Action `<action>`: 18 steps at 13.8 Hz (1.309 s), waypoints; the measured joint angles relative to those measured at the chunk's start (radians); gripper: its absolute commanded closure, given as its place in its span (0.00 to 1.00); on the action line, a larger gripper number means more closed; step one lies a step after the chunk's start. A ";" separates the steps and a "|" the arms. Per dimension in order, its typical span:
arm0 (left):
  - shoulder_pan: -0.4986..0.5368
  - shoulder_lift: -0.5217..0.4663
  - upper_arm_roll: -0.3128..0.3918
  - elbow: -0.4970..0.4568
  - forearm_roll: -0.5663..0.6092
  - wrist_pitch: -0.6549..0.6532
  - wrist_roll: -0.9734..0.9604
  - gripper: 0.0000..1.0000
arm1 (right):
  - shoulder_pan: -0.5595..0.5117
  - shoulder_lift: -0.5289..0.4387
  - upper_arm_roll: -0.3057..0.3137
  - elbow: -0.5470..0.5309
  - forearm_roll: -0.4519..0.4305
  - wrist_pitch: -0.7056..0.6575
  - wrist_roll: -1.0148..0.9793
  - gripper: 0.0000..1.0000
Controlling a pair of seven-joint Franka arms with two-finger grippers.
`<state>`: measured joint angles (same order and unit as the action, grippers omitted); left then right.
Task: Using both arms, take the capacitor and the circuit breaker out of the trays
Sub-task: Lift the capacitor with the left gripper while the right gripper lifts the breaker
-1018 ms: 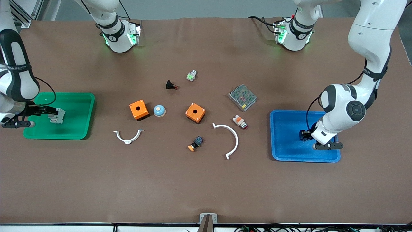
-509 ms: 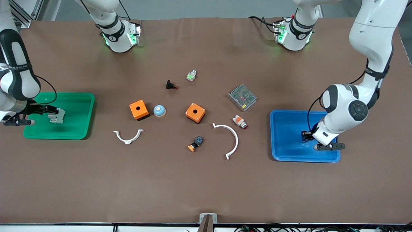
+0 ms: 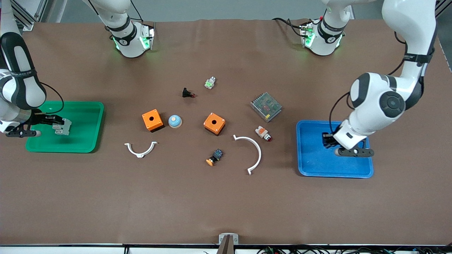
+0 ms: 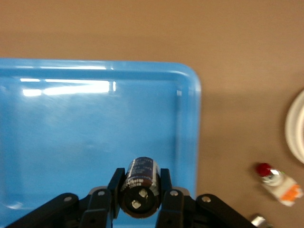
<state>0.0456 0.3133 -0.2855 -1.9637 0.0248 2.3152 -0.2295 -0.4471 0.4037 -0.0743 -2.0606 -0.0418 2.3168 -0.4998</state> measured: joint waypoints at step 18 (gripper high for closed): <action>-0.468 0.230 -0.010 0.089 0.120 0.048 -0.868 1.00 | 0.181 -0.207 0.027 0.154 0.013 -0.466 0.160 0.78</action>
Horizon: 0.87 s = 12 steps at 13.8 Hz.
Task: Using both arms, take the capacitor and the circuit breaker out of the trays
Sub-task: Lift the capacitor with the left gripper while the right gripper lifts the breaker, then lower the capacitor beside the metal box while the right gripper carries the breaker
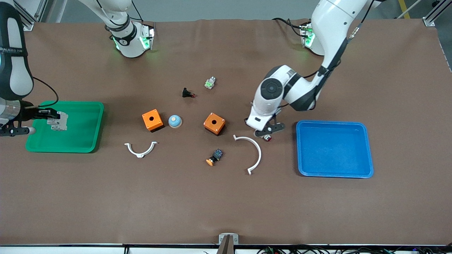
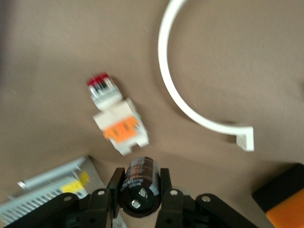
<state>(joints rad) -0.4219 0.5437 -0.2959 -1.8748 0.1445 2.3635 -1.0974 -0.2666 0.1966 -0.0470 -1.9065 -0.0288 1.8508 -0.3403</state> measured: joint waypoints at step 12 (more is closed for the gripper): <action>-0.061 0.085 0.003 0.045 0.004 0.067 -0.196 0.00 | 0.571 -0.024 0.010 0.067 0.156 -0.066 0.685 0.80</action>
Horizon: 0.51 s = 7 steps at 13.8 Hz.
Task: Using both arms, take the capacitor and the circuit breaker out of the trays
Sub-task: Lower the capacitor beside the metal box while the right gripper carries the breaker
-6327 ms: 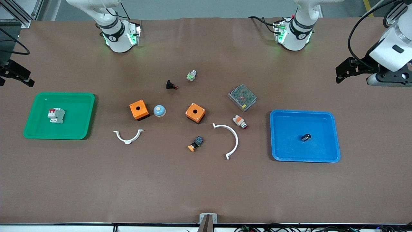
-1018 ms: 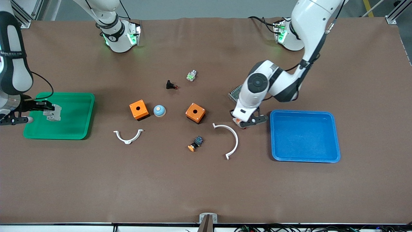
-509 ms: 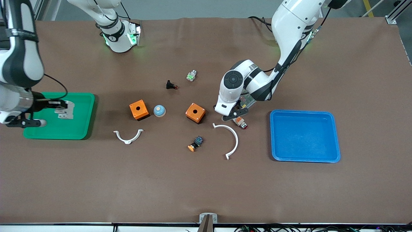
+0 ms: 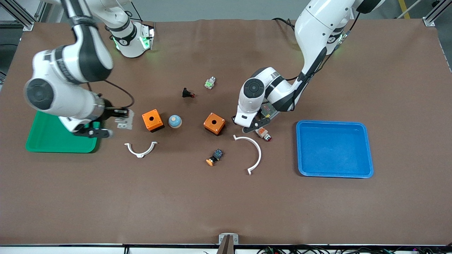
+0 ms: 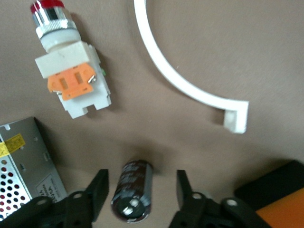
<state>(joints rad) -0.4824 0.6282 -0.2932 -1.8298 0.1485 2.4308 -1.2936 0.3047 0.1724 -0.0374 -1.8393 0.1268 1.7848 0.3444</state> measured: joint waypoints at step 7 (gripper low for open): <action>0.146 -0.111 0.028 0.328 0.071 -0.407 0.176 0.00 | 0.206 0.097 0.000 -0.041 0.082 0.209 0.241 0.80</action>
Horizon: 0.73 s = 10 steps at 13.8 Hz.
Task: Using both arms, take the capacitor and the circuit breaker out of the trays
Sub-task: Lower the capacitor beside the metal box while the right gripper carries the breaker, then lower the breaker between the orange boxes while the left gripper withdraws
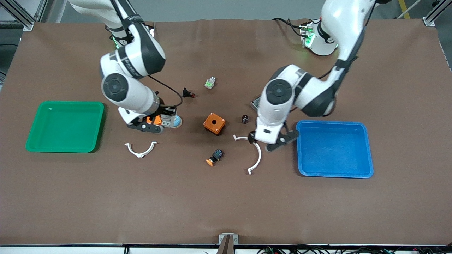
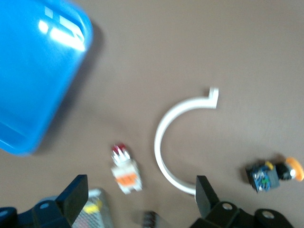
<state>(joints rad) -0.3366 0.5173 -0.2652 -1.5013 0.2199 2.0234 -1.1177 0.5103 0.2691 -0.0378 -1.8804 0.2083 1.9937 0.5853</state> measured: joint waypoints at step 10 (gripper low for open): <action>0.285 -0.225 -0.002 0.065 0.011 -0.241 0.657 0.00 | 0.105 0.151 -0.001 0.000 0.003 0.103 0.091 0.79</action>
<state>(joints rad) -0.0516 0.2923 -0.2670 -1.4358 0.2313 1.7825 -0.4609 0.6154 0.4197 -0.0387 -1.8807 0.2112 2.0966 0.6765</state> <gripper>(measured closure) 0.000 0.604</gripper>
